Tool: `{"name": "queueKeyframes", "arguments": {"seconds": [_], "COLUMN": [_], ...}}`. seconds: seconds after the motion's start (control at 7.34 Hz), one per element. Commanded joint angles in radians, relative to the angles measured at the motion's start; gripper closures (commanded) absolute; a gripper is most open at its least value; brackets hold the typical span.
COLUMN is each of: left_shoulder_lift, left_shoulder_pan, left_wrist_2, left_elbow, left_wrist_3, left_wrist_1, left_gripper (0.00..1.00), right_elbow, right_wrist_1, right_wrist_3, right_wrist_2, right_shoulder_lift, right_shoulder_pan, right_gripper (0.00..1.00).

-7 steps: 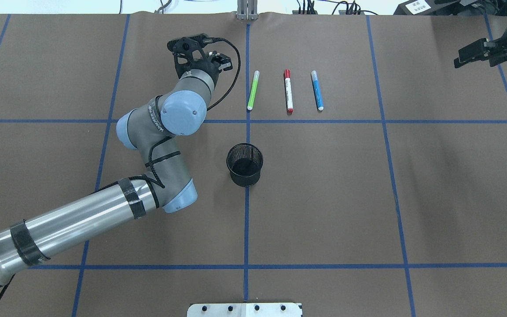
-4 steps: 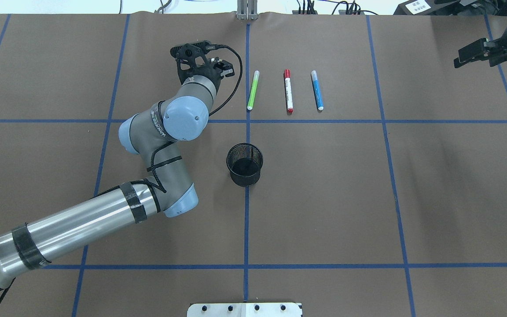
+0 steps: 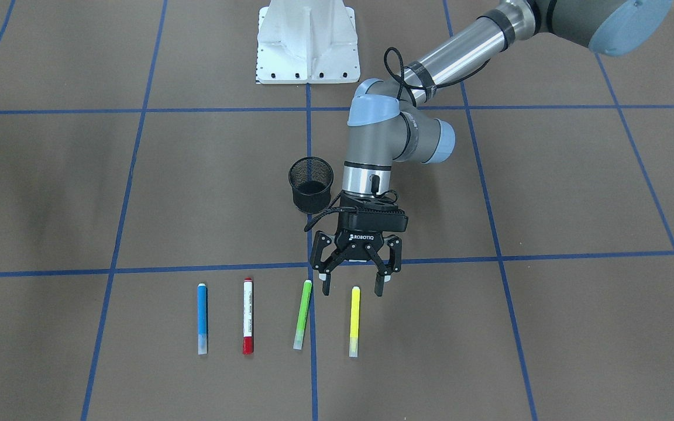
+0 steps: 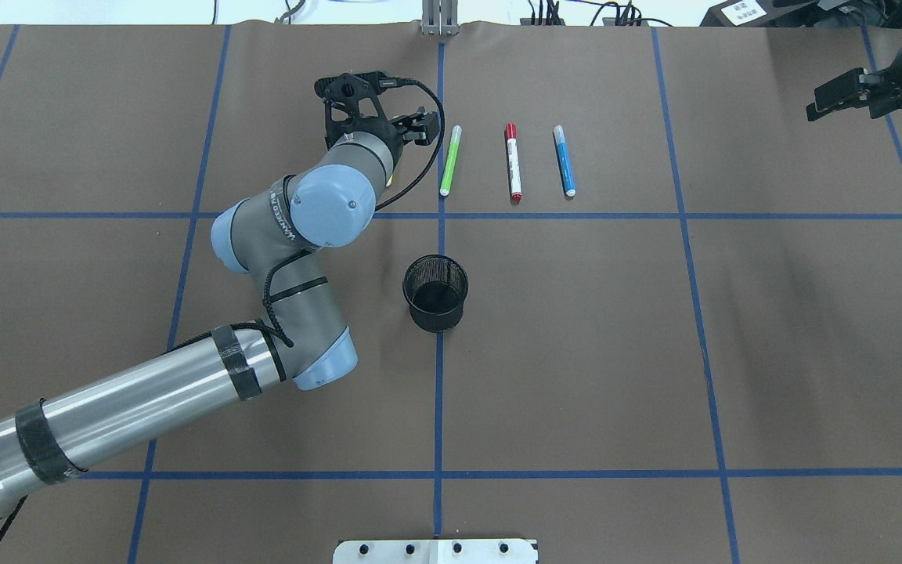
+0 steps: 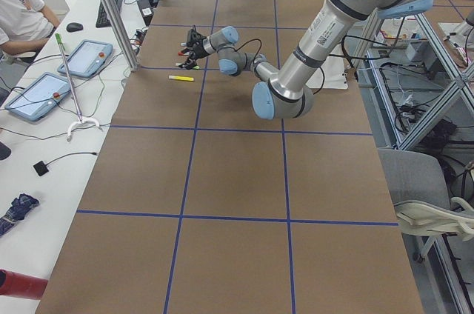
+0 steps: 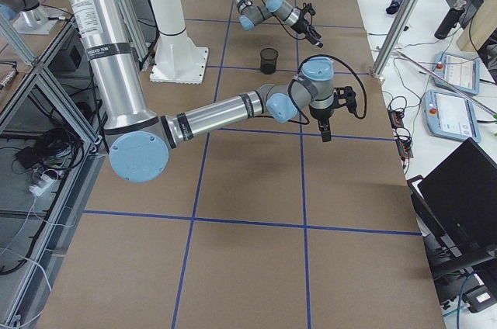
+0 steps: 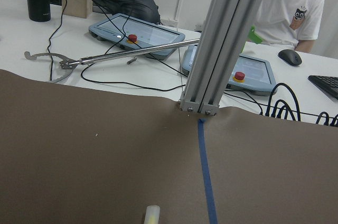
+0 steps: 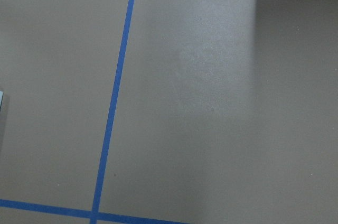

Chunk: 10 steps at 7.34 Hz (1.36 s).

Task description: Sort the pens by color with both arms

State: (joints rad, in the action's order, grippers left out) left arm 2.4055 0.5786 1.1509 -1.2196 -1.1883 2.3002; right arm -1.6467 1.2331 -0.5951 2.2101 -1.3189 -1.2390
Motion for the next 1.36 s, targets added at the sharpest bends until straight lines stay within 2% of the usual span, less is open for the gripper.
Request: {"name": "queueKeyframes", "arguments": {"seconds": [0.0, 0.14, 0.41, 0.54, 0.68, 0.82, 0.95, 1.09, 1.23], "left_shoulder_lift": [-0.002, -0.018, -0.15, -0.195, -0.272, -0.375, -0.423, -0.469, -0.498], "left_shoulder_pan": [0.059, 0.098, 0.188, 0.276, 0.39, 0.494, 0.585, 0.657, 0.729], "left_wrist_2": [0.154, 0.232, 0.359, 0.501, 0.677, 0.801, 0.896, 0.984, 1.057], "left_elbow": [-0.073, -0.122, -0.416, -0.475, -0.483, -0.483, -0.468, -0.459, -0.44], "left_wrist_3": [0.117, 0.181, 0.379, 0.41, 0.527, 0.722, 0.821, 0.835, 0.902], "left_wrist_1": [-0.167, -0.268, -0.593, -0.666, -0.668, -0.67, -0.677, -0.717, -0.789], "left_gripper": [0.0, 0.0, 0.0, 0.0, 0.0, 0.0, 0.0, 0.0, 0.0], "right_elbow": [0.002, 0.008, 0.008, 0.008, 0.019, 0.037, 0.059, 0.106, 0.16], "right_wrist_1": [0.008, 0.011, 0.128, 0.164, 0.166, 0.172, 0.174, 0.174, 0.172], "right_wrist_3": [-0.008, -0.008, -0.003, 0.006, 0.008, 0.018, 0.075, 0.163, 0.255], "right_wrist_2": [0.0, -0.001, -0.05, -0.058, -0.058, -0.046, -0.02, 0.012, 0.051], "right_shoulder_lift": [0.021, 0.033, 0.094, 0.102, 0.101, 0.098, 0.081, 0.07, 0.058], "right_shoulder_pan": [0.001, 0.001, 0.007, 0.007, 0.001, -0.02, -0.039, -0.072, -0.112], "right_gripper": [0.01, 0.01, 0.01, 0.01, 0.01, 0.01, 0.01, 0.01, 0.01]}}
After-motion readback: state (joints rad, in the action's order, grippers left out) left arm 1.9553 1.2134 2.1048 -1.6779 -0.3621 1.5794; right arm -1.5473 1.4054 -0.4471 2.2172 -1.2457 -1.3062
